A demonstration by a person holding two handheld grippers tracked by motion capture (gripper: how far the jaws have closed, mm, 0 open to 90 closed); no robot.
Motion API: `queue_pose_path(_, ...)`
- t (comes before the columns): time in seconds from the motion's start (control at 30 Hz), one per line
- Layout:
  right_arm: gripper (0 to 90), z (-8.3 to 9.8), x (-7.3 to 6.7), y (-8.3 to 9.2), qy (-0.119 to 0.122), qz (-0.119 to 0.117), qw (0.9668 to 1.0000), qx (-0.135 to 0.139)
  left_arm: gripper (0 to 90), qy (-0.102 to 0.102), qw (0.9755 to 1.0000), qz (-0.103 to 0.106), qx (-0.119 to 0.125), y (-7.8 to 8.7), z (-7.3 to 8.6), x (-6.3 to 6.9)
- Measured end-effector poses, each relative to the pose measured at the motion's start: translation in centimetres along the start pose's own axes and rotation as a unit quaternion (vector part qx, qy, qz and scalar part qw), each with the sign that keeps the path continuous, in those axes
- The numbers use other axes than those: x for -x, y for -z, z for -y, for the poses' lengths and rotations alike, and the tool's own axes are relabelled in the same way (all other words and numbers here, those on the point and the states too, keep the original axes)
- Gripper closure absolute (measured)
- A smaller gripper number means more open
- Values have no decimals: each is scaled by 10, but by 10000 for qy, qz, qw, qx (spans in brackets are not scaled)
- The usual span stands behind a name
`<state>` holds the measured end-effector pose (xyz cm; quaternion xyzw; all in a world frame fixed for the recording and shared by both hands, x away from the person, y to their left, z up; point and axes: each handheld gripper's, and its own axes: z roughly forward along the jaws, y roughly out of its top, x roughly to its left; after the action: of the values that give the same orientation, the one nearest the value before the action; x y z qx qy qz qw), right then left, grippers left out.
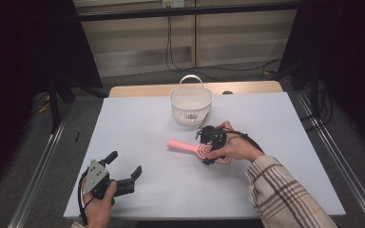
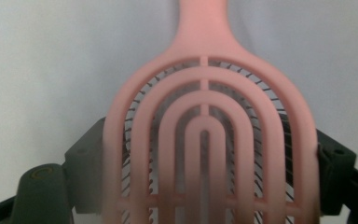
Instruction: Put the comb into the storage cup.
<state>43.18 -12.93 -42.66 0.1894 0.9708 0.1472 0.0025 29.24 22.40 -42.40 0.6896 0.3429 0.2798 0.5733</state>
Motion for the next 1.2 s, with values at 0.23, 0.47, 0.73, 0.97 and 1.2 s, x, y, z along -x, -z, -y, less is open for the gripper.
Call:
queue_pose_path(0.23, 198, 3, 0, 3, 5, 62, 10000, 18, 18, 23, 10000, -2, 19, 0, 0, 0)
queue_pose_path(0.47, 197, 4, -1, 8, -19, 90, 9999, 88, 18, 19, 10000, -4, 6, 0, 0, 0)
queue_pose_path(0.73, 197, 6, 1, 15, -62, 77, 9998, 149, 18, 19, 10000, -11, 0, 0, 0, -1)
queue_pose_path(0.97, 197, 6, 3, 25, -71, 2, 9995, 321, 18, -12, 10000, -25, -15, 0, 0, 0)
queue_pose_path(1.2, 197, 7, 5, 31, -188, -70, 9989, 417, 17, -38, 10000, -64, -48, 0, 0, -1)
